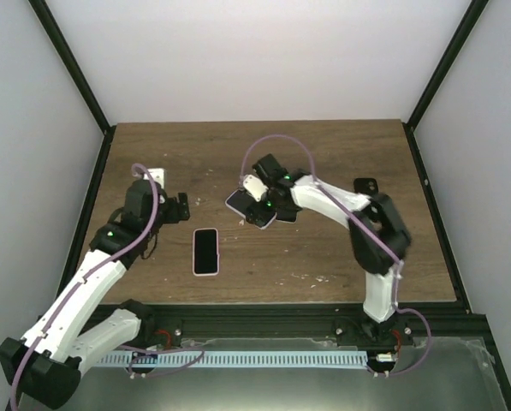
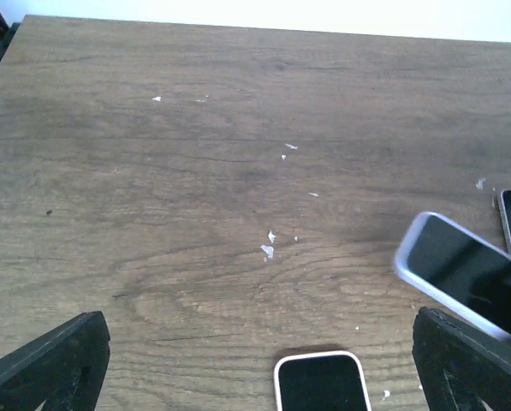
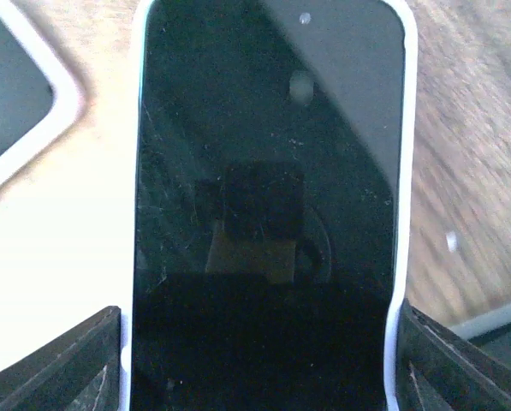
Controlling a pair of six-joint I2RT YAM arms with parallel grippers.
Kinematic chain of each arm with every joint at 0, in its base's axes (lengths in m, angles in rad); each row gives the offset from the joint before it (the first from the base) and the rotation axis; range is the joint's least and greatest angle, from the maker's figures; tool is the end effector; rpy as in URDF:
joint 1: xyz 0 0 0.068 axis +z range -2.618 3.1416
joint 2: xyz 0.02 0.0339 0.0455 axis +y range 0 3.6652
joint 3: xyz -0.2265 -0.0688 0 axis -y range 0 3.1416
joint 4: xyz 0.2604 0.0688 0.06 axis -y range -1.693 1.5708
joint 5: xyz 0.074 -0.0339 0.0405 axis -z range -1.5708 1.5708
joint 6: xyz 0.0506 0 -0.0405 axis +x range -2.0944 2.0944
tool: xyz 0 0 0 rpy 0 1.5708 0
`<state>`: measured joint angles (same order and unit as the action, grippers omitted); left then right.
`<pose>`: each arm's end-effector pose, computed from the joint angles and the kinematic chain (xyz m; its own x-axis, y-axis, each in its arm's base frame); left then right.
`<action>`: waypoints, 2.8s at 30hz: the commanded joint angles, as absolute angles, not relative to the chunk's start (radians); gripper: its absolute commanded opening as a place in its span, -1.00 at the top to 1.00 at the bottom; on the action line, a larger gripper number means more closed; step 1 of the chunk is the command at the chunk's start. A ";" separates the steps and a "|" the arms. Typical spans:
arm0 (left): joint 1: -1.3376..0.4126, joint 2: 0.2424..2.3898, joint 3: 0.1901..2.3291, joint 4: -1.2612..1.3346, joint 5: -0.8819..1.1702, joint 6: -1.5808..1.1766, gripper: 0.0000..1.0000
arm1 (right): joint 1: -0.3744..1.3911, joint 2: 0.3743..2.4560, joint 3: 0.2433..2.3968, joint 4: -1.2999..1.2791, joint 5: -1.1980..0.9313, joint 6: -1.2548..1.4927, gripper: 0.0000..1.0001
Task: Take the phone out of the phone case
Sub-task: Pick up the phone at the center of the board.
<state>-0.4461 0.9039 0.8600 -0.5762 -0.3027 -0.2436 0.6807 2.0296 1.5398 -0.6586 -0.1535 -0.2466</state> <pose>0.2250 -0.0909 0.2689 -0.5553 0.0104 -0.8316 0.0608 0.9978 -0.0282 0.3286 0.2761 0.1339 -0.5237 -0.7345 -0.4316 -0.8234 0.5664 0.0352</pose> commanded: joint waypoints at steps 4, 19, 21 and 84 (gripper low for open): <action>-0.390 0.916 0.801 -0.325 0.207 -0.542 -0.64 | 0.654 1.451 1.071 -0.266 -0.334 -0.187 -0.14; -0.737 1.051 0.623 0.274 0.123 -0.749 -0.36 | 0.612 1.197 0.840 -0.092 -0.367 -0.115 -0.13; -0.750 1.080 0.635 0.255 0.059 -0.793 -0.34 | 0.612 1.192 0.834 -0.087 -0.367 -0.114 -0.13; -0.525 0.964 0.795 0.047 1.078 -0.259 1.00 | 0.668 1.222 1.054 -0.644 -1.040 -0.422 -0.33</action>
